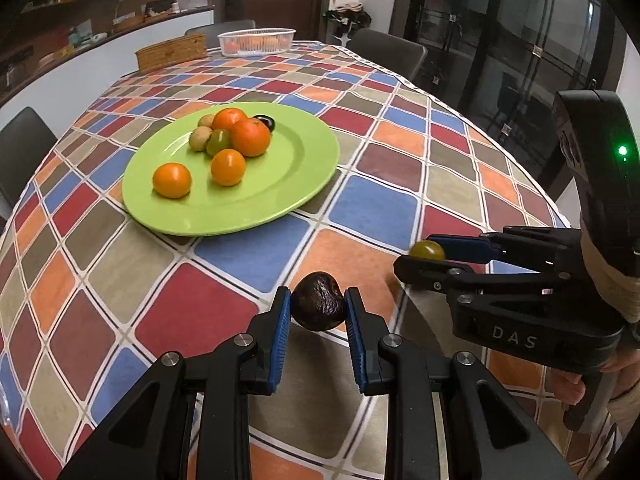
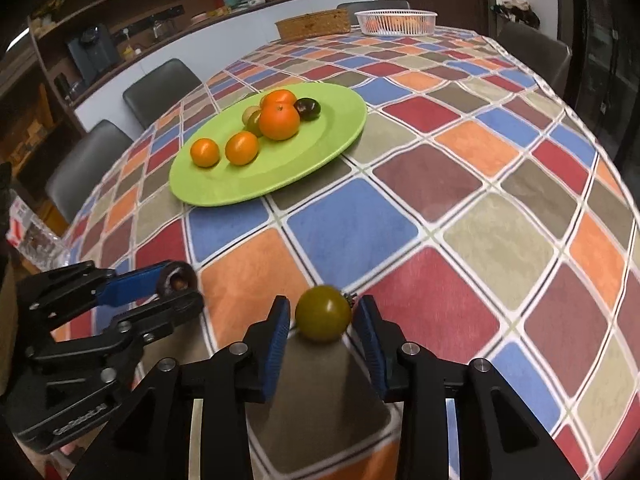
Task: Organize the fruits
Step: 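Carry the tomato and plum onto the green plate and open both tools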
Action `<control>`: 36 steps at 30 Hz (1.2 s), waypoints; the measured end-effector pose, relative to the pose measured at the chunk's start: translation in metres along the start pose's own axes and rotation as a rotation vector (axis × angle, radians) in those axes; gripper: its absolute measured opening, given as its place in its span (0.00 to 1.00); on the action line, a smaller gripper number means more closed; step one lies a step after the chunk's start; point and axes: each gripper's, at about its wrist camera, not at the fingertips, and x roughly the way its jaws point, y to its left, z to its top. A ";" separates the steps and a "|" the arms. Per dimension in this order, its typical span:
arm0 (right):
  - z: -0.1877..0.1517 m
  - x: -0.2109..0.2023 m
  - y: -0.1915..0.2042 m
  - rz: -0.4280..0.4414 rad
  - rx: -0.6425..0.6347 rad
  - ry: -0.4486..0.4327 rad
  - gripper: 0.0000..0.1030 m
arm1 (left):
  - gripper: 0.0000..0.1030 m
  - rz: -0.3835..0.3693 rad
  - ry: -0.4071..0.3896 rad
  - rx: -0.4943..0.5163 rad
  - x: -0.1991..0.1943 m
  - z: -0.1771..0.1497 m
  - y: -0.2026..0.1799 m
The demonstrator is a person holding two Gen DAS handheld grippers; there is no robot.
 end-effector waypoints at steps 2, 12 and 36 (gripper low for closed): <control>0.002 0.002 0.003 -0.003 -0.007 0.002 0.30 | 0.26 0.004 -0.003 -0.008 0.000 0.000 0.003; 0.007 -0.011 0.016 0.017 -0.031 -0.040 0.27 | 0.26 -0.002 -0.035 -0.030 -0.009 0.005 0.011; 0.083 0.009 0.037 0.055 -0.097 -0.128 0.27 | 0.26 0.056 -0.089 -0.073 0.009 0.056 0.064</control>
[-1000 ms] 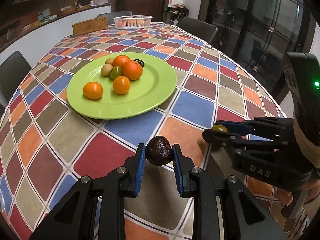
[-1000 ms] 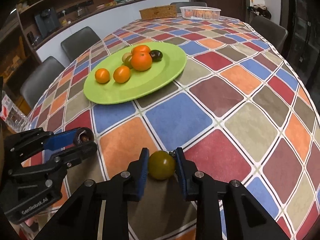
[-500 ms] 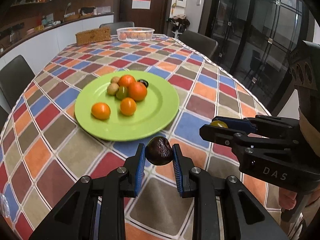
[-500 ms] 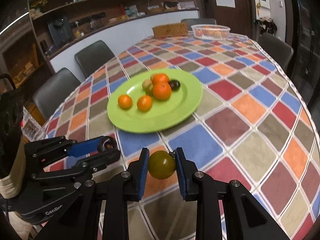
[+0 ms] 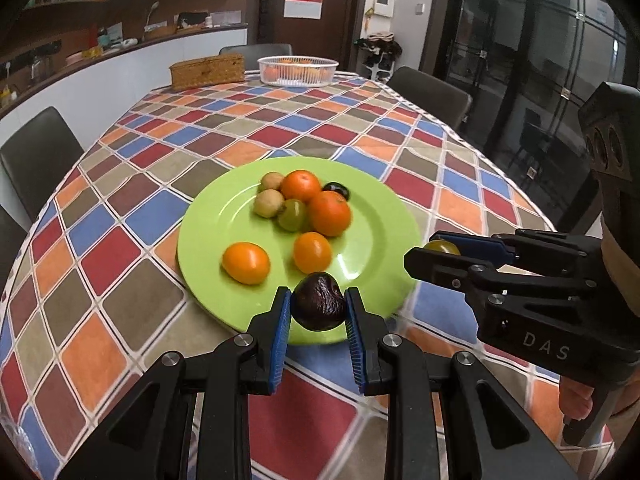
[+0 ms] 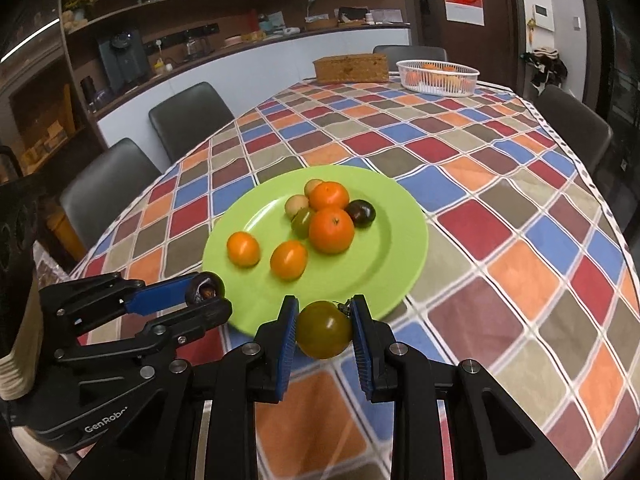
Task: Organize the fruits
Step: 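Carry the tomato and plum onto the green plate and open both tools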
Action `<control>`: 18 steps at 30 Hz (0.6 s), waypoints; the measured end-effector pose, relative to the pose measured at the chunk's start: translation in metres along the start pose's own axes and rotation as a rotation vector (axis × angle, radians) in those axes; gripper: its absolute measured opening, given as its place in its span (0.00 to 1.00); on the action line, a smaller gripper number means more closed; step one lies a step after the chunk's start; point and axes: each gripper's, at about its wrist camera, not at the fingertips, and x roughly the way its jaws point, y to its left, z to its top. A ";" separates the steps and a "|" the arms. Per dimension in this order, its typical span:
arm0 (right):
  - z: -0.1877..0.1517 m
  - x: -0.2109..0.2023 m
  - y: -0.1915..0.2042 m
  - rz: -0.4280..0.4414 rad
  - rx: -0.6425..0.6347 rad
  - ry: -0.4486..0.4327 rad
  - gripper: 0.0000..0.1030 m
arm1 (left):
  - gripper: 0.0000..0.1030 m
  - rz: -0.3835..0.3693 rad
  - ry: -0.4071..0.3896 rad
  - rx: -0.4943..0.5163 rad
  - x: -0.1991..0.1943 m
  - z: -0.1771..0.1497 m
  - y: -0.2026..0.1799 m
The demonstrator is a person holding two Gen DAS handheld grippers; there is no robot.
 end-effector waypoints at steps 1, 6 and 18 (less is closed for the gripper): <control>0.002 0.004 0.000 -0.003 -0.002 0.003 0.27 | 0.26 -0.001 0.004 -0.002 0.003 0.001 0.002; 0.011 0.025 -0.003 -0.005 -0.007 0.015 0.27 | 0.27 0.010 0.015 -0.018 0.016 0.004 0.012; 0.005 0.011 -0.006 -0.053 0.021 -0.011 0.36 | 0.39 0.087 -0.037 -0.020 -0.016 -0.001 0.007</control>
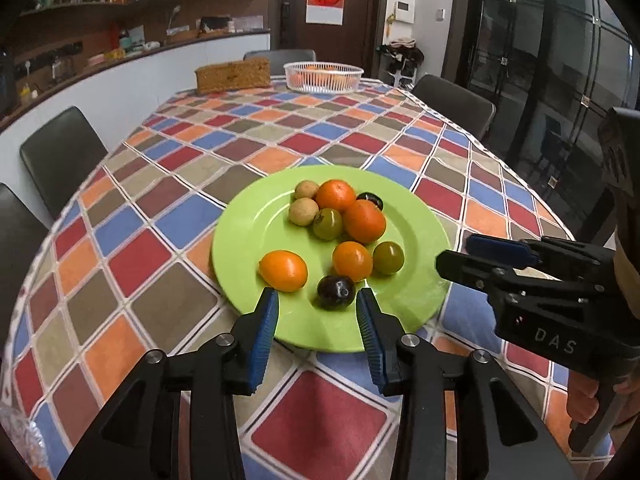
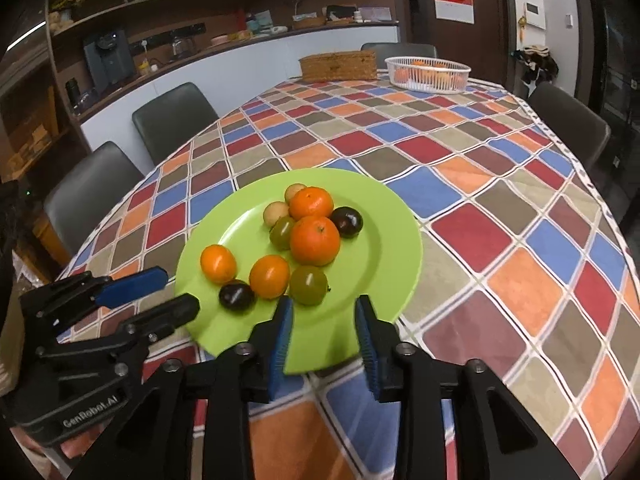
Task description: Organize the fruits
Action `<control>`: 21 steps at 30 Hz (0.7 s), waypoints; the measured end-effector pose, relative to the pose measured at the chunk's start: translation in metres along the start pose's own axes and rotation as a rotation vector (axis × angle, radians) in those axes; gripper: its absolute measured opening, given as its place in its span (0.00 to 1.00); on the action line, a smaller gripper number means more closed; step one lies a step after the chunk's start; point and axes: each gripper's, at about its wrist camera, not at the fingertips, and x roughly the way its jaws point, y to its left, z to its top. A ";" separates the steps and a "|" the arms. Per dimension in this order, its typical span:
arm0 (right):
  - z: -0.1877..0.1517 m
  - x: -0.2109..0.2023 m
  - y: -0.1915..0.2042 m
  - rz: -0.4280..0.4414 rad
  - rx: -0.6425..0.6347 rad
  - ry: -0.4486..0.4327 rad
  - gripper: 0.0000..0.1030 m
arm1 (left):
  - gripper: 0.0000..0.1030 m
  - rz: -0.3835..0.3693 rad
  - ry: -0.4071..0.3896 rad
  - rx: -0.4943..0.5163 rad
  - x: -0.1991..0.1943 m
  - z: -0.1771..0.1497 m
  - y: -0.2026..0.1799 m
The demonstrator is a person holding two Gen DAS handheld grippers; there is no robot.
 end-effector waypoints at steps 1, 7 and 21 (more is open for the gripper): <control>-0.002 -0.006 0.001 -0.009 0.000 -0.008 0.37 | 0.41 0.005 -0.011 0.002 -0.006 0.000 -0.002; -0.014 -0.046 0.002 -0.039 0.006 -0.057 0.44 | 0.51 0.026 -0.077 -0.005 -0.047 -0.001 -0.009; -0.066 -0.135 0.015 -0.072 0.032 -0.124 0.53 | 0.77 0.079 -0.147 0.019 -0.125 -0.046 -0.041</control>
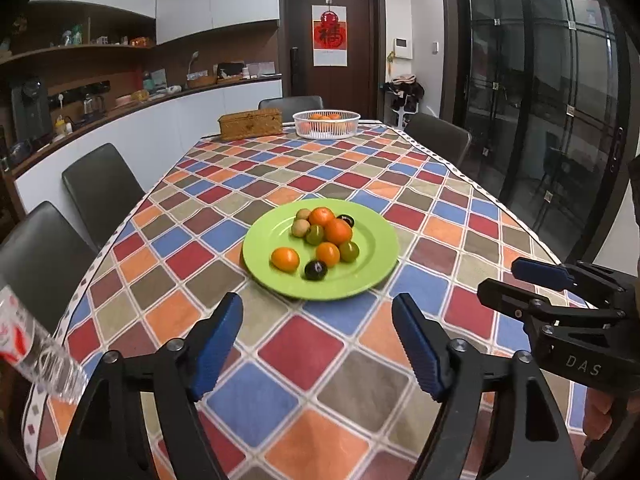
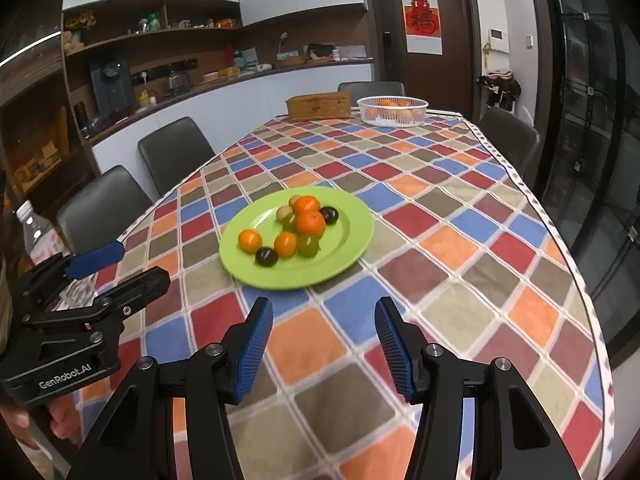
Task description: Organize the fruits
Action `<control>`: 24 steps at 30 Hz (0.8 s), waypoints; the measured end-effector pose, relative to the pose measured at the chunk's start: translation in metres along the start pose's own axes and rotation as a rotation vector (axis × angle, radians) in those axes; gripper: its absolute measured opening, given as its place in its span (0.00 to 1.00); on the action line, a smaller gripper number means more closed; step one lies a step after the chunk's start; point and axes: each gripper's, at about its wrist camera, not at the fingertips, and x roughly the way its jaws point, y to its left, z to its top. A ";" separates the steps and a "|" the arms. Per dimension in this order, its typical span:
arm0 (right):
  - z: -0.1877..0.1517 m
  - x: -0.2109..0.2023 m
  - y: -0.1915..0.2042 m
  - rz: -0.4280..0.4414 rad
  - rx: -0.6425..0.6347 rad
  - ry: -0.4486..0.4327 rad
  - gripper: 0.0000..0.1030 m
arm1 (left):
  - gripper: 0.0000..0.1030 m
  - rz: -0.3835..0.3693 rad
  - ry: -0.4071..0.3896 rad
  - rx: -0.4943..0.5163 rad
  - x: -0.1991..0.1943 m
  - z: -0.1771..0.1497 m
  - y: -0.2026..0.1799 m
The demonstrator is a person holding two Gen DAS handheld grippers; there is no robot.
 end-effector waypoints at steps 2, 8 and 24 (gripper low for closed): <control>-0.009 -0.011 0.002 -0.013 -0.003 -0.006 0.56 | 0.79 0.008 -0.007 -0.002 -0.010 -0.005 -0.002; -0.027 -0.042 0.008 -0.038 -0.031 -0.034 0.59 | 0.89 0.039 -0.053 -0.001 -0.045 -0.020 -0.009; -0.065 -0.094 0.019 -0.034 -0.025 -0.087 0.62 | 0.93 0.034 -0.082 0.001 -0.091 -0.051 -0.020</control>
